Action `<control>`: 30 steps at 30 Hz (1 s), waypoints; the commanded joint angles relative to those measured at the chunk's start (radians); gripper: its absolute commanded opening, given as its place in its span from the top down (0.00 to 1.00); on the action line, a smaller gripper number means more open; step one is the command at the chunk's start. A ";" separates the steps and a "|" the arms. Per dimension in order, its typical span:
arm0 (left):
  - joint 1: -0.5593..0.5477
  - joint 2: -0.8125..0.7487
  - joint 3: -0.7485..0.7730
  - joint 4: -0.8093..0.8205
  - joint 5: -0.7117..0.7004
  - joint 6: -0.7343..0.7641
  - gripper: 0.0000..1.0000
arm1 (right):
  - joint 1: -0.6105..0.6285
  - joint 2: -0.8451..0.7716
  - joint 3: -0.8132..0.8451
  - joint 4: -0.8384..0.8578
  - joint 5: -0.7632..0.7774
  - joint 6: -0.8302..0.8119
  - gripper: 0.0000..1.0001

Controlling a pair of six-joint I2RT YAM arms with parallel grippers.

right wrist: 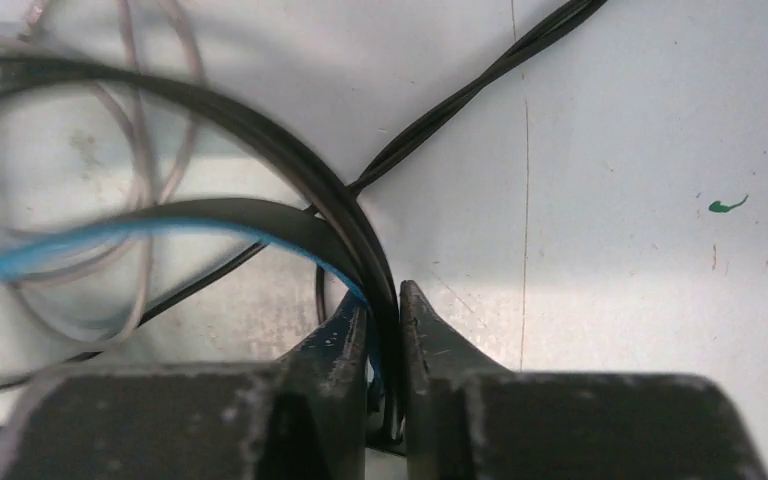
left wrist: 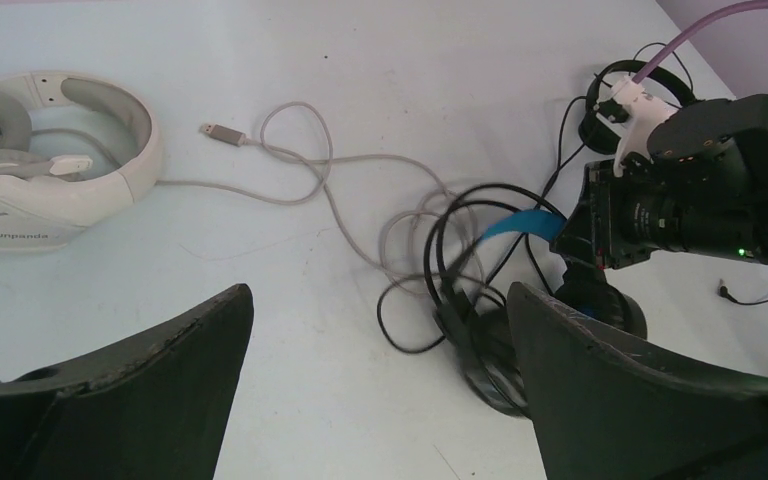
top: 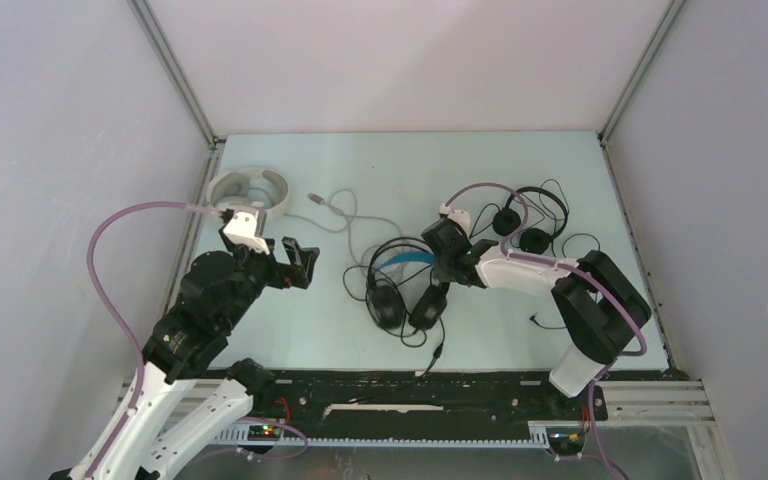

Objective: Wrap the headphones
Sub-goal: Pick up the headphones from the center of the board.

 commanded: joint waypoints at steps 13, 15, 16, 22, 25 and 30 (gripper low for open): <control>-0.004 0.013 -0.024 0.013 -0.029 0.012 0.00 | 0.000 -0.513 0.119 0.112 0.200 -0.445 1.00; -0.002 0.013 -0.026 0.013 -0.027 0.011 0.00 | 0.000 -0.551 0.118 0.186 0.202 -0.525 1.00; -0.002 0.012 -0.026 0.014 -0.025 0.011 0.00 | -0.001 -0.564 0.118 0.217 0.201 -0.562 1.00; -0.003 0.012 -0.028 0.025 0.017 0.010 0.00 | -0.003 -0.609 0.102 0.386 0.148 -0.653 1.00; -0.004 0.004 -0.035 0.059 0.140 0.007 0.00 | -0.001 -0.619 0.101 0.391 0.133 -0.599 1.00; -0.003 0.029 -0.017 0.126 0.378 -0.021 0.00 | -0.014 -0.630 0.102 0.411 0.109 -0.540 1.00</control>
